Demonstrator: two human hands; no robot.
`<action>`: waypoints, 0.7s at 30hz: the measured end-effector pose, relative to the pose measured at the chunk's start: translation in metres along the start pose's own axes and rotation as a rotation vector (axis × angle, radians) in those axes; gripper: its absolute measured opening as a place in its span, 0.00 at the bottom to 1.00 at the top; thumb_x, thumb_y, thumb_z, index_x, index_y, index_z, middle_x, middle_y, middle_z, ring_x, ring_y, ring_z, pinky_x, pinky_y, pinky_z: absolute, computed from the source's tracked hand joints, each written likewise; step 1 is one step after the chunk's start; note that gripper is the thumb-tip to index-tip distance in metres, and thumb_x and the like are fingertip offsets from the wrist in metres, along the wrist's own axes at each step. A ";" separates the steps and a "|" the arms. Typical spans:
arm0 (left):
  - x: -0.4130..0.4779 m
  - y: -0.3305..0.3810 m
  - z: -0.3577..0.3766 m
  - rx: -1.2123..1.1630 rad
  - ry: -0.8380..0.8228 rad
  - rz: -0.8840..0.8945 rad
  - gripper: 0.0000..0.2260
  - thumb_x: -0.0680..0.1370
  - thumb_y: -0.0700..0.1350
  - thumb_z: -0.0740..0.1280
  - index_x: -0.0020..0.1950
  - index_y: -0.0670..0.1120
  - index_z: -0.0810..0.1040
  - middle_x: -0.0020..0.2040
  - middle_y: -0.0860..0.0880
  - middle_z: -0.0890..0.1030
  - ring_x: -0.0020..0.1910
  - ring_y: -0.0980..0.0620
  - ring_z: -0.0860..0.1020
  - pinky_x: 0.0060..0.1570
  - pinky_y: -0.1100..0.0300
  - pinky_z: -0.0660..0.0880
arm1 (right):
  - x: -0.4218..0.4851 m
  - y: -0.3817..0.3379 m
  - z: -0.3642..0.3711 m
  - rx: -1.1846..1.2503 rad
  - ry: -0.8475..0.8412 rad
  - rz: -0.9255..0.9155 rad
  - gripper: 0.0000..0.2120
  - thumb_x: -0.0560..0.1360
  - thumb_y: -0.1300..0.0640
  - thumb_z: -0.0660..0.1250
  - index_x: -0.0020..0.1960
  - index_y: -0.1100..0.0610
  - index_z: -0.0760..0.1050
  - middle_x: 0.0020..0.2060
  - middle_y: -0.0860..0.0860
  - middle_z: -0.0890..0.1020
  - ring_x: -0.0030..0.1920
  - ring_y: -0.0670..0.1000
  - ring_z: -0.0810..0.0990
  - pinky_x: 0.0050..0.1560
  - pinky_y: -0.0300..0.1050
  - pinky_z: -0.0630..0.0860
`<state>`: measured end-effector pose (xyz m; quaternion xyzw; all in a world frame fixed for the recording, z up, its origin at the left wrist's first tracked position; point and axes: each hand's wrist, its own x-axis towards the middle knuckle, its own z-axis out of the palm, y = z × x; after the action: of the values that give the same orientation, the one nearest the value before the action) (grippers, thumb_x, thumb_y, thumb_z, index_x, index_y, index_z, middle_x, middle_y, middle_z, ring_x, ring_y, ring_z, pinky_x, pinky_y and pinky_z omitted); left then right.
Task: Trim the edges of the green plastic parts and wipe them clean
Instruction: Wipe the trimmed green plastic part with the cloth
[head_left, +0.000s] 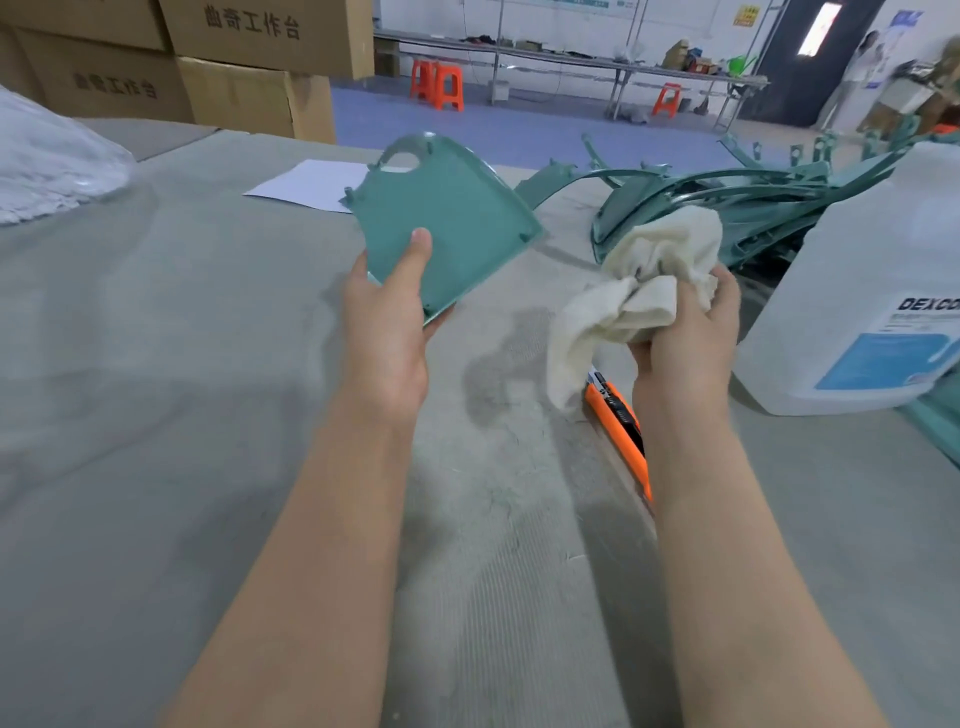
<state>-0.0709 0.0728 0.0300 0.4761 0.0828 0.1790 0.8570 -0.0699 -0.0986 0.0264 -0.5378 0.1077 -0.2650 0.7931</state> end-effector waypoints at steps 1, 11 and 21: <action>0.000 -0.003 0.001 0.062 -0.013 0.020 0.03 0.79 0.44 0.67 0.51 0.51 0.79 0.46 0.54 0.83 0.42 0.58 0.83 0.39 0.61 0.79 | -0.002 0.000 0.001 -0.037 0.006 -0.029 0.11 0.79 0.64 0.61 0.45 0.48 0.72 0.41 0.47 0.78 0.39 0.44 0.77 0.40 0.40 0.76; -0.022 -0.027 0.021 0.426 -0.342 0.236 0.06 0.80 0.40 0.64 0.47 0.50 0.78 0.43 0.51 0.83 0.43 0.54 0.80 0.49 0.53 0.78 | -0.022 0.034 0.037 -0.219 -0.228 0.021 0.30 0.79 0.65 0.61 0.78 0.58 0.53 0.73 0.59 0.66 0.72 0.57 0.67 0.71 0.57 0.66; -0.022 -0.005 0.016 0.595 -0.660 0.189 0.06 0.80 0.43 0.66 0.48 0.53 0.80 0.45 0.54 0.86 0.47 0.55 0.84 0.51 0.57 0.79 | 0.004 0.032 0.002 -0.377 0.062 -0.022 0.14 0.83 0.55 0.55 0.45 0.56 0.76 0.36 0.48 0.82 0.41 0.51 0.80 0.39 0.37 0.77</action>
<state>-0.0854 0.0491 0.0340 0.7387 -0.1909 0.0634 0.6434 -0.0565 -0.0902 -0.0011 -0.6697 0.1738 -0.2653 0.6715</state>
